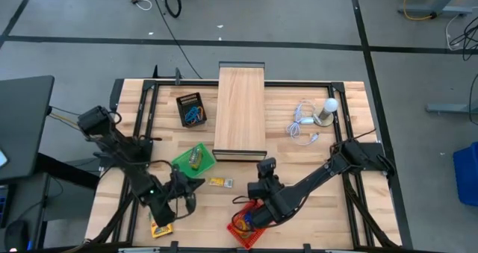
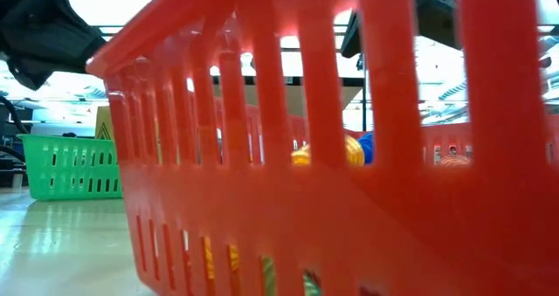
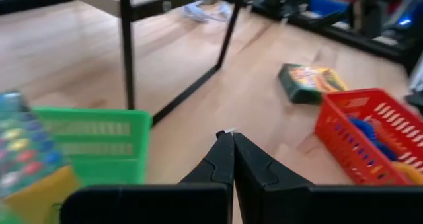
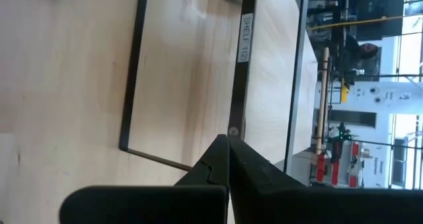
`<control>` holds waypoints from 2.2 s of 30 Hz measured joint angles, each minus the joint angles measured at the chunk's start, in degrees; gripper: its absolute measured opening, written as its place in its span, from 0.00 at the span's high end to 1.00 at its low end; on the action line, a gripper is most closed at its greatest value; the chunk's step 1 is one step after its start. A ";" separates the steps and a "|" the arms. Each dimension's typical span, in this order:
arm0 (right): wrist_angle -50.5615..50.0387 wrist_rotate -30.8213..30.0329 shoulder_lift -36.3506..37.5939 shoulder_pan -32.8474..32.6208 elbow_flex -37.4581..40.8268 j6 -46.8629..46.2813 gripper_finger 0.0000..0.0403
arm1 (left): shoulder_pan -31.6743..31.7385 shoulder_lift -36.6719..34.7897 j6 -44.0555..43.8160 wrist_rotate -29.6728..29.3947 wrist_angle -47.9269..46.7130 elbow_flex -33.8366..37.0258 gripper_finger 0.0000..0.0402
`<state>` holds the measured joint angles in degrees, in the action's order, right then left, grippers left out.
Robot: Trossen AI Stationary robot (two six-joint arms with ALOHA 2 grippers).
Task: Pick & Place Office Desk Supplies
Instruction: Adjust the green basket on the table, then put the right large yellow crayon box into the green basket
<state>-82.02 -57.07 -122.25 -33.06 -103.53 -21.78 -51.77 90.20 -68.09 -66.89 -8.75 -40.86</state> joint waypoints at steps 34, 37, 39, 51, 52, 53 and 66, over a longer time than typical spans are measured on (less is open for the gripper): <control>-1.42 -2.39 -0.01 -0.79 0.04 -1.97 1.00 | -2.27 13.44 -40.55 1.11 -31.30 -2.41 1.00; -1.42 -2.30 -0.01 -0.79 0.04 -1.90 1.00 | -2.27 13.41 -40.52 1.03 -31.59 -3.13 1.00; -1.42 -2.21 -0.01 -0.79 0.04 -1.85 1.00 | -2.27 13.37 -40.50 0.40 -32.59 -3.70 1.00; -1.38 -0.97 -0.01 -0.79 0.04 -1.79 1.00 | -4.00 10.64 -38.49 -0.53 -42.37 -8.69 1.00; -1.38 -0.97 -0.01 -0.79 0.04 -1.79 1.00 | -4.24 10.57 -38.52 -0.60 -43.99 -9.47 1.00; -1.36 -0.97 -0.01 -0.79 0.04 -1.79 1.00 | -4.43 10.55 -38.56 -0.61 -45.31 -10.24 1.00; -1.16 -0.44 -0.01 -0.79 0.04 -1.92 1.00 | -4.59 10.53 -40.10 -0.57 -55.70 -14.42 1.00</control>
<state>-83.18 -57.52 -122.26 -33.85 -103.48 -23.70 -56.36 100.73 -108.19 -67.46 -64.45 -55.29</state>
